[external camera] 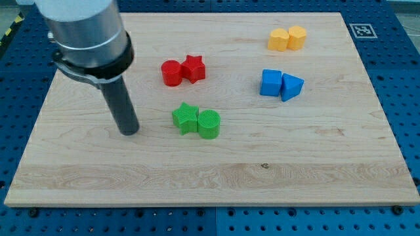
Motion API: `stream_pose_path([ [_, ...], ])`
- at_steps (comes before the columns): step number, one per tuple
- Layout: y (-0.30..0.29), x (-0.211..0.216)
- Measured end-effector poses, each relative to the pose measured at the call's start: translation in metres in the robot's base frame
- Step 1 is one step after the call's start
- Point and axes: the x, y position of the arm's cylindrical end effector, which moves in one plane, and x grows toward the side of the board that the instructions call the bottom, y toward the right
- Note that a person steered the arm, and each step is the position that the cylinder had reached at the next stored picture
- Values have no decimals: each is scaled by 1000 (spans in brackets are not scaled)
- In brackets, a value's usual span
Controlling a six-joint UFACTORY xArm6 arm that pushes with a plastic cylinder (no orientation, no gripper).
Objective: Move the triangle above the green blocks
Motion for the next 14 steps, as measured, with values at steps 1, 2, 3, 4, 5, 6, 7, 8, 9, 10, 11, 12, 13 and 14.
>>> stream_pose_path([
  [1,37,0],
  [2,56,10],
  [3,90,46],
  [4,138,53],
  [5,176,62],
  [6,177,62],
  [7,177,62],
  [8,199,64],
  [9,254,70],
  [10,298,70],
  [11,355,56],
  [12,377,9],
  [13,375,-39],
  [14,365,-65],
])
